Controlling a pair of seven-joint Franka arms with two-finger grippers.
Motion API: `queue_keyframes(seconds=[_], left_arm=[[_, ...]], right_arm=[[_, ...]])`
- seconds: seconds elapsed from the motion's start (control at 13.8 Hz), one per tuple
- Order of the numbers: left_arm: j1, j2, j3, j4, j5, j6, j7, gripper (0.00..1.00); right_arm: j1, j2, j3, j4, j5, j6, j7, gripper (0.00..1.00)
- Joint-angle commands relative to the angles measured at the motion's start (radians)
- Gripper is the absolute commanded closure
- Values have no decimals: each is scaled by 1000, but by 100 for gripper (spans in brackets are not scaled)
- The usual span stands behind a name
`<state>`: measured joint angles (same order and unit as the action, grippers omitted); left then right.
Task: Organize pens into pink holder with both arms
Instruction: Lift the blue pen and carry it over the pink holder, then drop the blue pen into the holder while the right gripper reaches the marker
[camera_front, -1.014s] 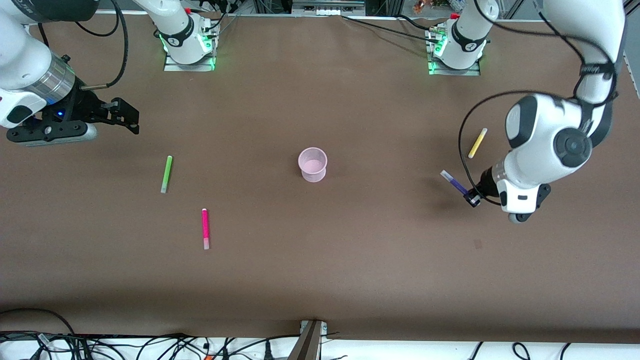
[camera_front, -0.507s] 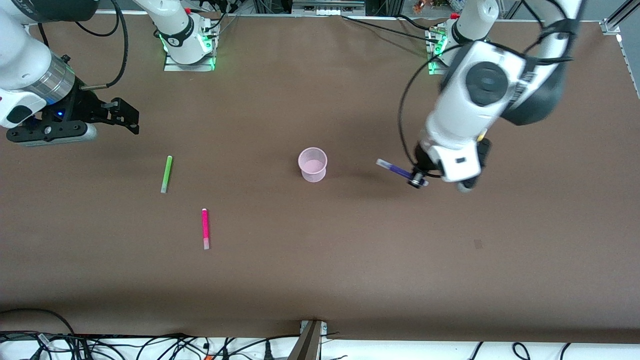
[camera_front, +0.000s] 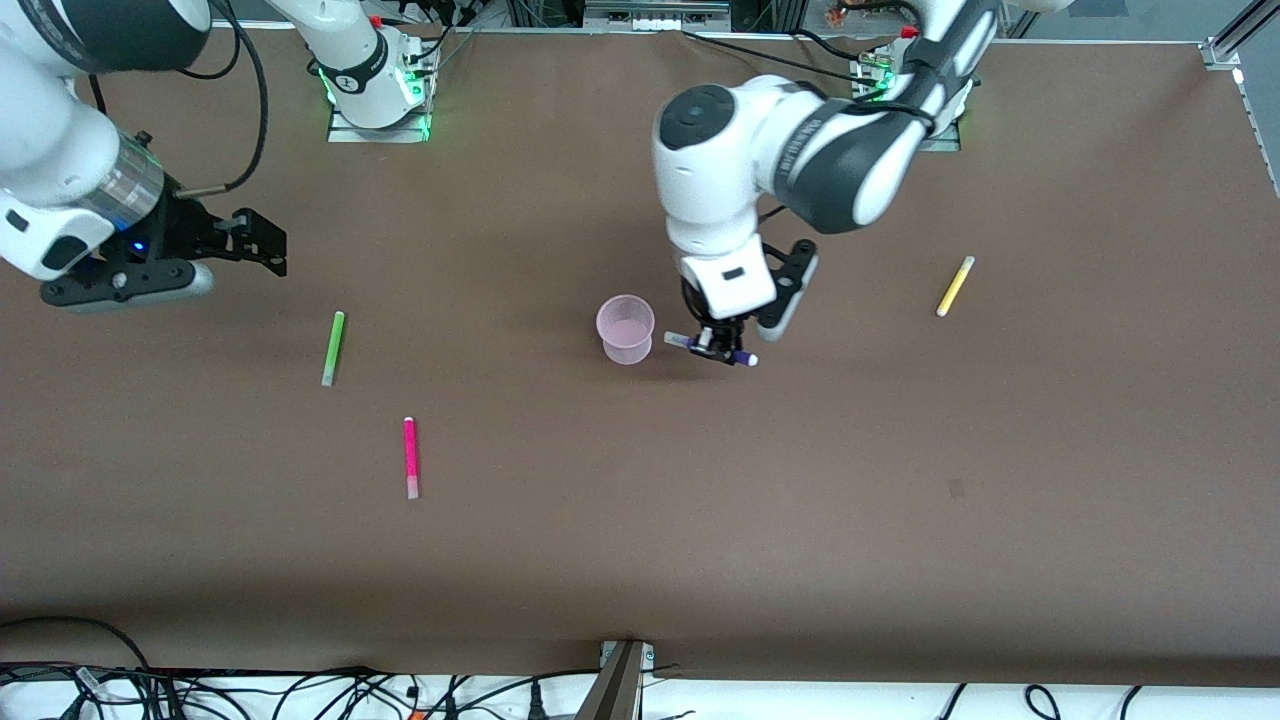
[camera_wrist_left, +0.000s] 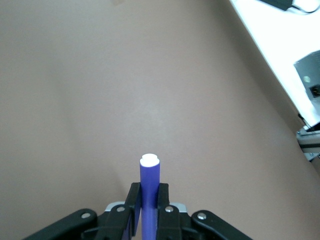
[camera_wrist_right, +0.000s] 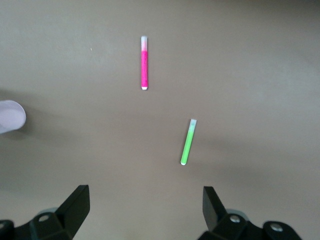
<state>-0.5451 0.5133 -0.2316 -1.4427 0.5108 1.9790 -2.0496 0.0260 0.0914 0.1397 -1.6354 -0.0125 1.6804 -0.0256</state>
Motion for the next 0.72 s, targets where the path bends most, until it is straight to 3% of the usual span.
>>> queue_keyframes(seconds=[0.0,0.14,0.36,0.65], left_arm=[[-100,60,21,47,153,-31,-113,100],[-159,97,21,48,250,-84,-171,100],[-206,137,23,48,391,-123,-254,100],[-266,169,31,50,456,-149,-271,100]], right_arm=[[-6,57,-2,29,-27,21,-110,0],[-9,96,-3,29,-58,27,-149,0],[-9,116,-2,12,-35,39,-129,0],[14,146,1,-116,13,226,-113,0]])
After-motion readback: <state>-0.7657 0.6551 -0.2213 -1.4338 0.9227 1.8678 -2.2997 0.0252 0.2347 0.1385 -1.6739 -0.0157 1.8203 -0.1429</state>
